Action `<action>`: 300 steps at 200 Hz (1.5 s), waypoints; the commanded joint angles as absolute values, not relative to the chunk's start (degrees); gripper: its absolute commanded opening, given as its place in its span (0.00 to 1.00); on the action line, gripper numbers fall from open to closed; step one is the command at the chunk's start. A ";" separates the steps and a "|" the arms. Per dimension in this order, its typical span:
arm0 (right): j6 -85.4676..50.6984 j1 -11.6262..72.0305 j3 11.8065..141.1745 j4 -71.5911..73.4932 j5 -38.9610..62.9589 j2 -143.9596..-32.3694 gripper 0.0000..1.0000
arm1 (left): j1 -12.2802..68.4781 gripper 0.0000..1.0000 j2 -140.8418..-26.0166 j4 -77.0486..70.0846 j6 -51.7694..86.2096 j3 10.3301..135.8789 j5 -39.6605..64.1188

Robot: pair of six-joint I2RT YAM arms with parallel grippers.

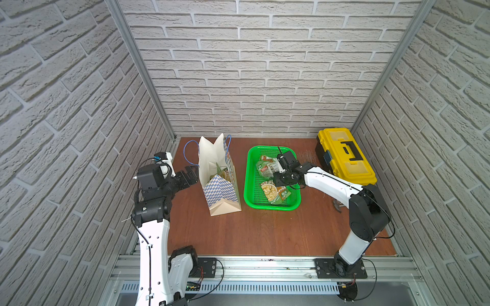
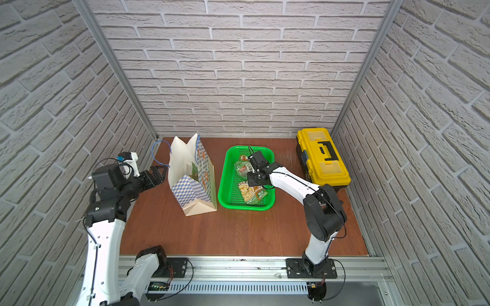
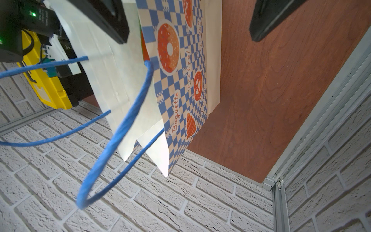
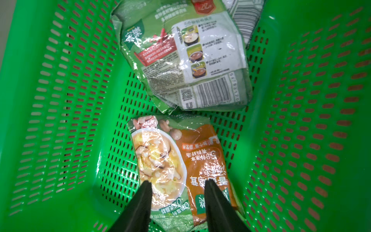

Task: Place the condiment packets inside the bag
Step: Pick up the condiment packet from the storage box.

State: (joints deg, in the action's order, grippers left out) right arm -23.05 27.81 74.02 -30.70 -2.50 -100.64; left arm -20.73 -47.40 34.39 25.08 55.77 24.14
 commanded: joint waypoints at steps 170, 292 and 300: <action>-22.30 25.93 72.28 -25.20 9.99 -101.50 0.15 | -20.67 0.98 -46.84 33.13 24.35 56.60 24.96; -25.65 25.93 68.69 -20.97 12.75 -88.11 0.03 | -20.65 0.98 -46.47 33.04 24.33 56.60 24.95; -26.00 25.93 68.86 -20.77 12.70 -87.21 0.03 | -20.64 0.98 -46.45 33.05 24.37 56.55 25.04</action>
